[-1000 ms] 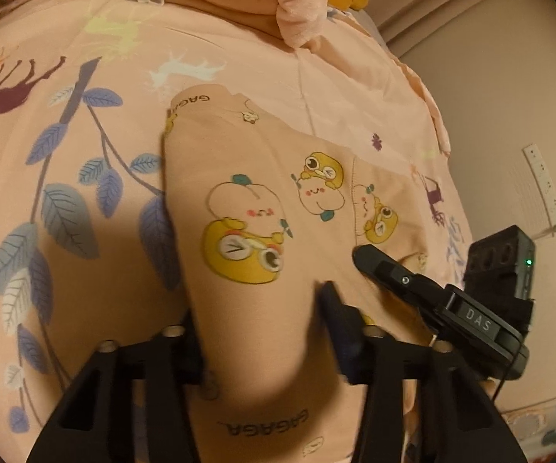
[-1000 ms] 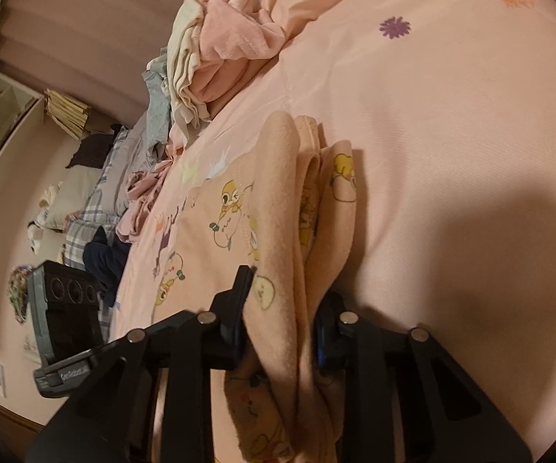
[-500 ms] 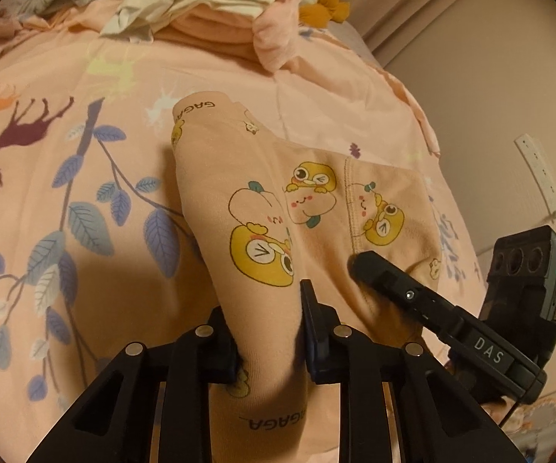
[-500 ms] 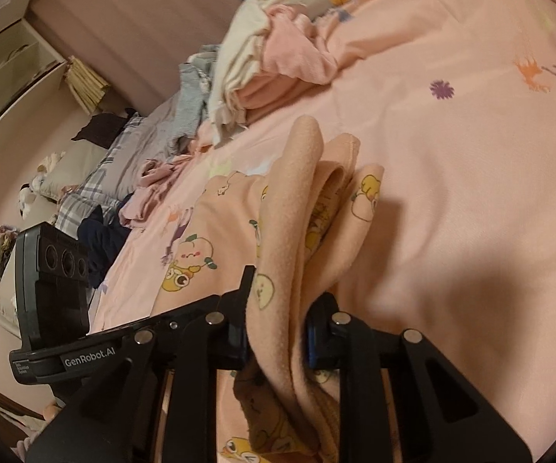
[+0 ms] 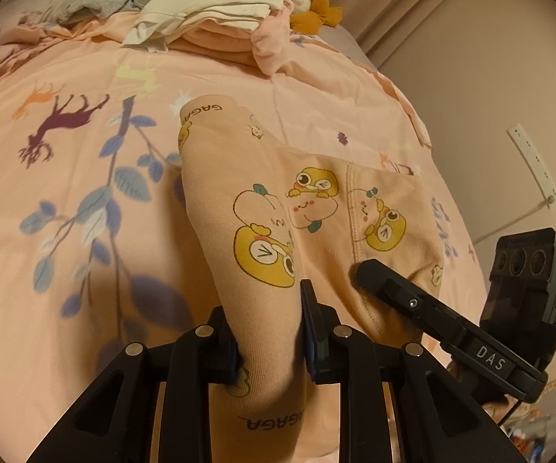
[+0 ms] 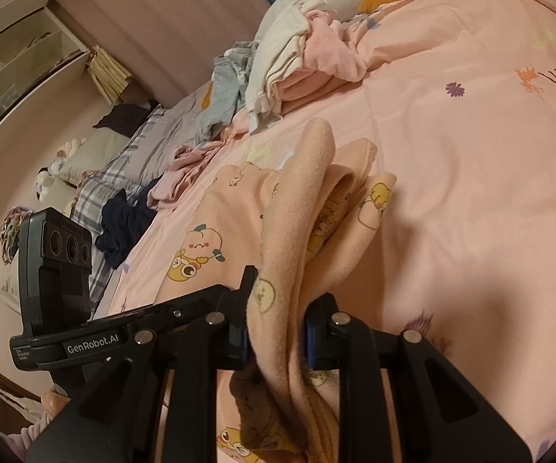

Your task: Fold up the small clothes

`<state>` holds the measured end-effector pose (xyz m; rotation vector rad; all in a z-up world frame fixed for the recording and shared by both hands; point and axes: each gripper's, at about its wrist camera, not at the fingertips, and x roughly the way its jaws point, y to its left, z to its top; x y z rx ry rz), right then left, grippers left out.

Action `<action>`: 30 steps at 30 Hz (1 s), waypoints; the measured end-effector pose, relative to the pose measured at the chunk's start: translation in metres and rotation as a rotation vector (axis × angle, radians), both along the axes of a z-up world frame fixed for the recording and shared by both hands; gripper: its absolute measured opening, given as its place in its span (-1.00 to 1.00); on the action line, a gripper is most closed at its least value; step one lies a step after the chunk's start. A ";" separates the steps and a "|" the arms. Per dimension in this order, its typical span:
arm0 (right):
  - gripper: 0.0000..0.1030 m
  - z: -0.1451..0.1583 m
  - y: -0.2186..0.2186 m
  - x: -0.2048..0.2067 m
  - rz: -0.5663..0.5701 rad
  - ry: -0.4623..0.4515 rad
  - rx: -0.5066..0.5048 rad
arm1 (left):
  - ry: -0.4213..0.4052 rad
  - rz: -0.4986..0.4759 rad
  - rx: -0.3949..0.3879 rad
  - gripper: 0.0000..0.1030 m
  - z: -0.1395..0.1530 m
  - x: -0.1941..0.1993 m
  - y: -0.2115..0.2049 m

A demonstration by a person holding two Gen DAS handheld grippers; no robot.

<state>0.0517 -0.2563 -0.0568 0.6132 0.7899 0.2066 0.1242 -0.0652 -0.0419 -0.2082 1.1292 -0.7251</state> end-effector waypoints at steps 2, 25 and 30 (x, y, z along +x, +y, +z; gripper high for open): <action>-0.59 0.001 0.007 -0.008 0.012 0.001 0.003 | -0.008 0.000 0.008 -0.56 0.002 -0.009 0.006; -0.59 0.007 0.096 -0.041 0.183 -0.001 0.014 | -0.018 0.137 0.052 -0.56 0.013 -0.068 0.097; -0.59 0.008 0.112 -0.036 0.222 0.000 0.004 | -0.002 0.176 0.041 -0.56 0.010 -0.069 0.116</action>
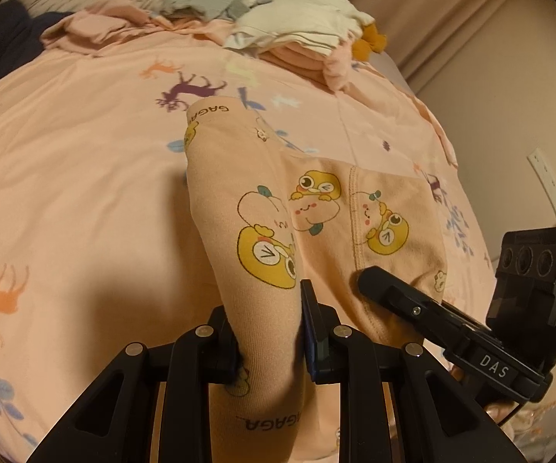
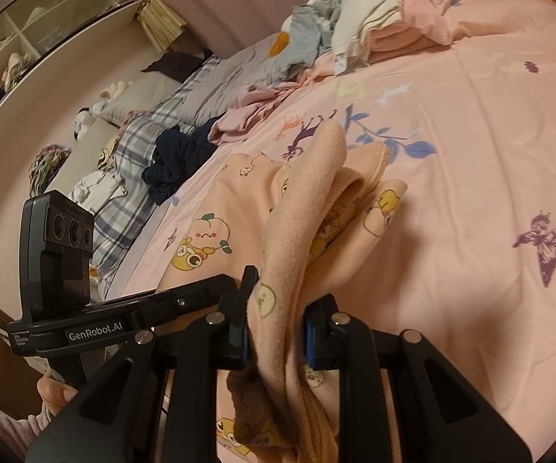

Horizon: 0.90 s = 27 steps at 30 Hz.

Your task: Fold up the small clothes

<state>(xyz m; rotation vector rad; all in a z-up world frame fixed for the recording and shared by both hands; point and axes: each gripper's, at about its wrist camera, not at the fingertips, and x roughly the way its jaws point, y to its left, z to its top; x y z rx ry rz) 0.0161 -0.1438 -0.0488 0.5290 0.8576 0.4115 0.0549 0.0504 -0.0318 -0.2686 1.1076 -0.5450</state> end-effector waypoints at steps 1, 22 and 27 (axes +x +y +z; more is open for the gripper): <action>-0.59 0.000 0.003 0.002 0.007 0.001 -0.003 | 0.002 0.006 -0.001 -0.56 0.000 0.001 0.002; -0.59 -0.005 0.026 0.042 0.053 -0.006 -0.072 | 0.017 0.051 -0.010 -0.56 -0.012 0.031 0.019; -0.59 -0.004 0.022 0.051 0.042 -0.017 -0.082 | 0.009 0.043 -0.011 -0.56 -0.012 0.043 0.014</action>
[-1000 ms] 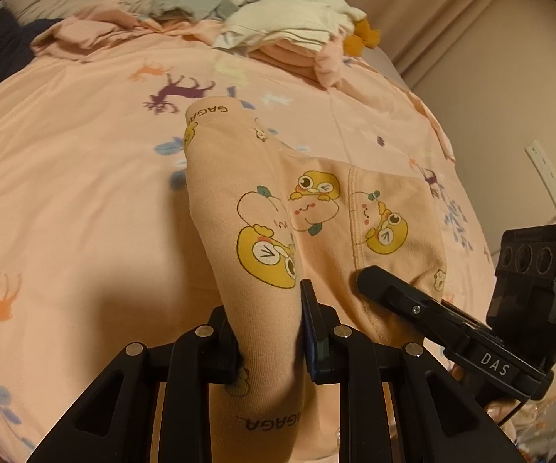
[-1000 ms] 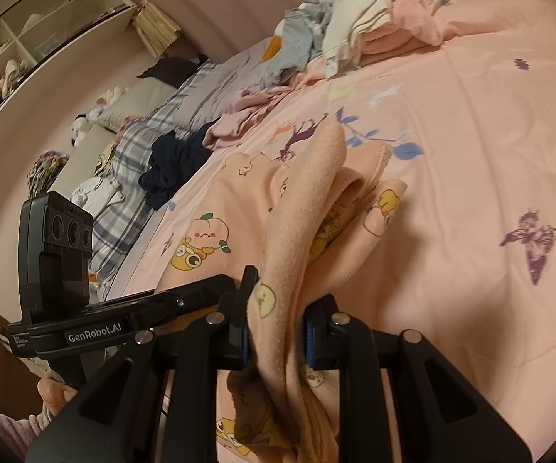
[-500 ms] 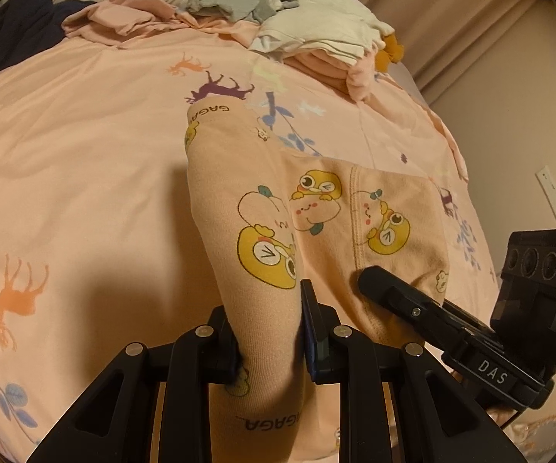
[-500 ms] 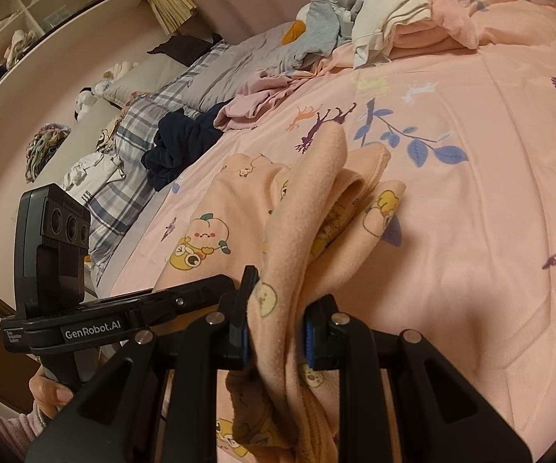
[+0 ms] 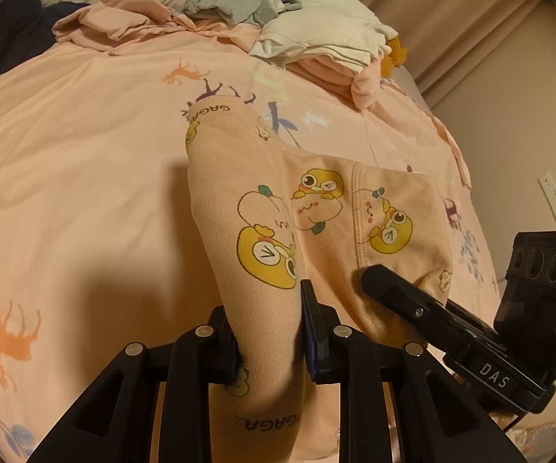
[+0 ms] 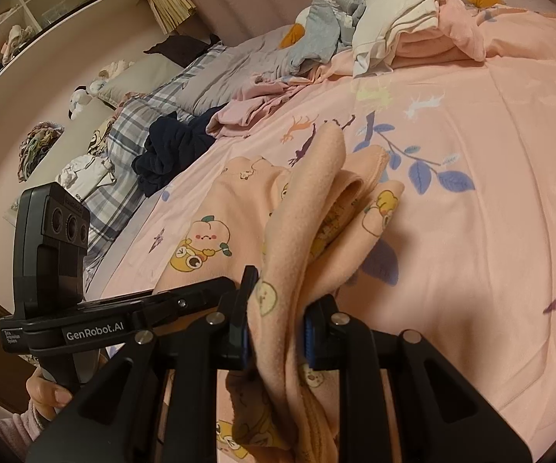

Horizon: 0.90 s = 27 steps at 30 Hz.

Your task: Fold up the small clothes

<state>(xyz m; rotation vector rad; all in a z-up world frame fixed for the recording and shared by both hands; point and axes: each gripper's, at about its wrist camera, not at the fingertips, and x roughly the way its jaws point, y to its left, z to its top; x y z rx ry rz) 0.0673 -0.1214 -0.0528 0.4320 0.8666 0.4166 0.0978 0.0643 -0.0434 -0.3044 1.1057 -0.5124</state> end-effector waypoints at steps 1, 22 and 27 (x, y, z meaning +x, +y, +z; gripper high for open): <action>-0.59 0.000 -0.001 0.002 -0.003 -0.002 -0.002 | -0.002 -0.002 0.001 -0.56 0.000 0.003 -0.002; -0.59 -0.003 -0.035 0.056 -0.096 -0.032 -0.054 | -0.049 -0.067 0.002 -0.56 -0.008 0.070 -0.046; -0.59 -0.006 -0.041 0.069 -0.111 -0.036 -0.072 | -0.056 -0.076 0.004 -0.56 -0.013 0.085 -0.054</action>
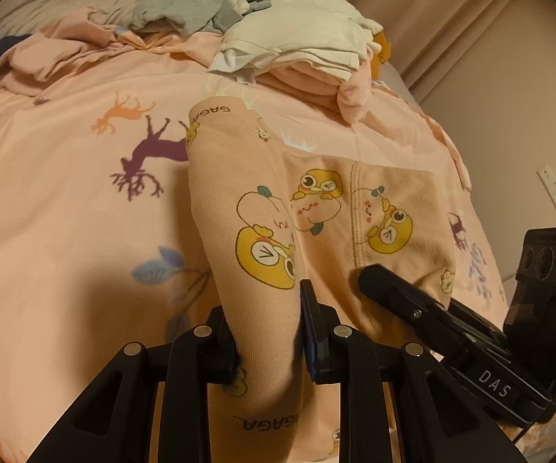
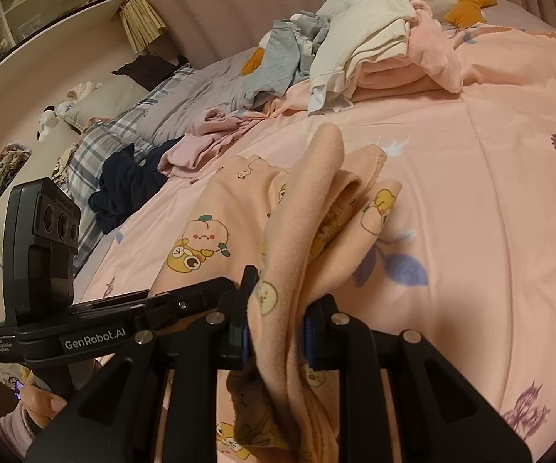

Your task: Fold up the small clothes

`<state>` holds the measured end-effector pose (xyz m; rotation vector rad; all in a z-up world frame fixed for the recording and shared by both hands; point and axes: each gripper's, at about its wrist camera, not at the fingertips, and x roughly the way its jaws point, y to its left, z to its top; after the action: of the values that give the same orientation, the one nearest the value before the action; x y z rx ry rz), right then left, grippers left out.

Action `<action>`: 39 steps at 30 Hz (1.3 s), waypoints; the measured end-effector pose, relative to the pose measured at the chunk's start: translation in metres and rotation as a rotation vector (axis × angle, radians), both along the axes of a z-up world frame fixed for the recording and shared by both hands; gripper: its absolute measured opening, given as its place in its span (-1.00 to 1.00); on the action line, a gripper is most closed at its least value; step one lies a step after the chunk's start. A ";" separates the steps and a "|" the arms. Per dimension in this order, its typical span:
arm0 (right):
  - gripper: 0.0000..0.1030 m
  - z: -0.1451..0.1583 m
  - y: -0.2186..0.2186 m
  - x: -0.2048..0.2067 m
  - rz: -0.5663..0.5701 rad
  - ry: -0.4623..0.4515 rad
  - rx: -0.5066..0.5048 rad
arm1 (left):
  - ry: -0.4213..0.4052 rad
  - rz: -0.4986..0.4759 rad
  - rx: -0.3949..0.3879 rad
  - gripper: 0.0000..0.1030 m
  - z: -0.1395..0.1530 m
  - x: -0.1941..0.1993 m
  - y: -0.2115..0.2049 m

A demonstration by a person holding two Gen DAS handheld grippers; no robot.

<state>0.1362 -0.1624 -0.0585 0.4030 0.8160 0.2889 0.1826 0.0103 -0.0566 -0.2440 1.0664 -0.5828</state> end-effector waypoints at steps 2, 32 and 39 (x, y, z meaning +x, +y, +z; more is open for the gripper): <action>-0.59 -0.002 -0.001 0.005 -0.005 0.000 -0.013 | 0.001 -0.001 0.004 -0.56 -0.003 0.005 -0.003; -0.54 -0.025 -0.004 0.028 -0.021 0.062 -0.104 | 0.050 0.003 0.060 -0.56 -0.024 0.029 -0.009; -0.53 -0.030 -0.008 0.029 -0.030 0.076 -0.108 | 0.051 0.003 0.063 -0.56 -0.025 0.029 -0.009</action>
<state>0.1653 -0.1701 -0.0882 0.3264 0.8950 0.2018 0.2115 0.0009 -0.0814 -0.2064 1.1321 -0.5420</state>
